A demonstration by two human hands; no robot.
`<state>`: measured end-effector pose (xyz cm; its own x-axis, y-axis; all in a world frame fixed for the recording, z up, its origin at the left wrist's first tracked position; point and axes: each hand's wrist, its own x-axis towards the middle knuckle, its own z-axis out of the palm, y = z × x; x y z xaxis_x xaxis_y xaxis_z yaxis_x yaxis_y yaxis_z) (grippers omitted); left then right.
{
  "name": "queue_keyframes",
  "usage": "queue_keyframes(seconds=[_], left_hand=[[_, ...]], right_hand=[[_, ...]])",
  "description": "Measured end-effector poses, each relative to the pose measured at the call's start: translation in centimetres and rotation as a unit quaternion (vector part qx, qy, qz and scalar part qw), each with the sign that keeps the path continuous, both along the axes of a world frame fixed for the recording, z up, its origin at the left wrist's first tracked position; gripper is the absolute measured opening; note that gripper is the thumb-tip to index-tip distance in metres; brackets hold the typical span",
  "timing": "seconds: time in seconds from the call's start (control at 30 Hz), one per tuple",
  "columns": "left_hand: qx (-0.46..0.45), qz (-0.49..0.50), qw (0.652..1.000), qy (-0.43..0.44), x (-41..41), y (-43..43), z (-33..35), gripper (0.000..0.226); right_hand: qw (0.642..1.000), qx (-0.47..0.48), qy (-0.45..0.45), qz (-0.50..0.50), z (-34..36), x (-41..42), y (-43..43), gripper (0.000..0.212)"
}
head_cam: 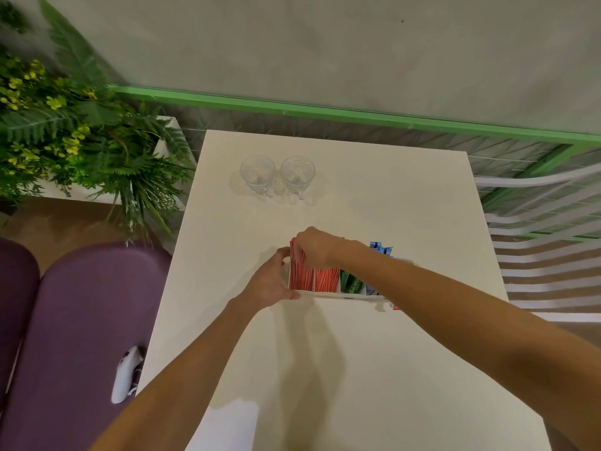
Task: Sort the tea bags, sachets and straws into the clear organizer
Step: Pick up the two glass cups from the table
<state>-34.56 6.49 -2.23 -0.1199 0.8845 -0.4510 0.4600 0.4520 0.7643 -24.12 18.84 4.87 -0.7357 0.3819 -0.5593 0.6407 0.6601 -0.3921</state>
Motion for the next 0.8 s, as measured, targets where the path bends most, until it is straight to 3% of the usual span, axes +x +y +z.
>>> queue_keyframes(seconds=[0.2,0.5,0.57,0.7,0.8], left_hand=[[0.002,0.004,1.0,0.002,0.0,-0.1,0.0,0.103],[-0.022,-0.039,0.999,0.027,-1.8,-0.2,0.3,0.111],[-0.017,-0.036,0.999,0.024,-3.4,0.0,0.6,0.089],[0.034,0.062,0.998,0.007,-6.1,1.6,2.2,0.02],[0.066,0.112,0.991,0.002,-7.7,4.2,3.7,0.015]], right_hand=[[0.999,0.033,0.032,0.013,1.1,0.6,1.2,0.024],[0.992,0.052,0.091,-0.064,2.5,2.1,3.6,0.003],[0.989,0.041,0.1,-0.1,2.6,2.2,4.6,0.006],[0.974,0.008,0.136,-0.182,2.5,1.4,6.3,0.013],[0.962,0.06,0.159,-0.215,1.8,-0.1,7.7,0.014]])
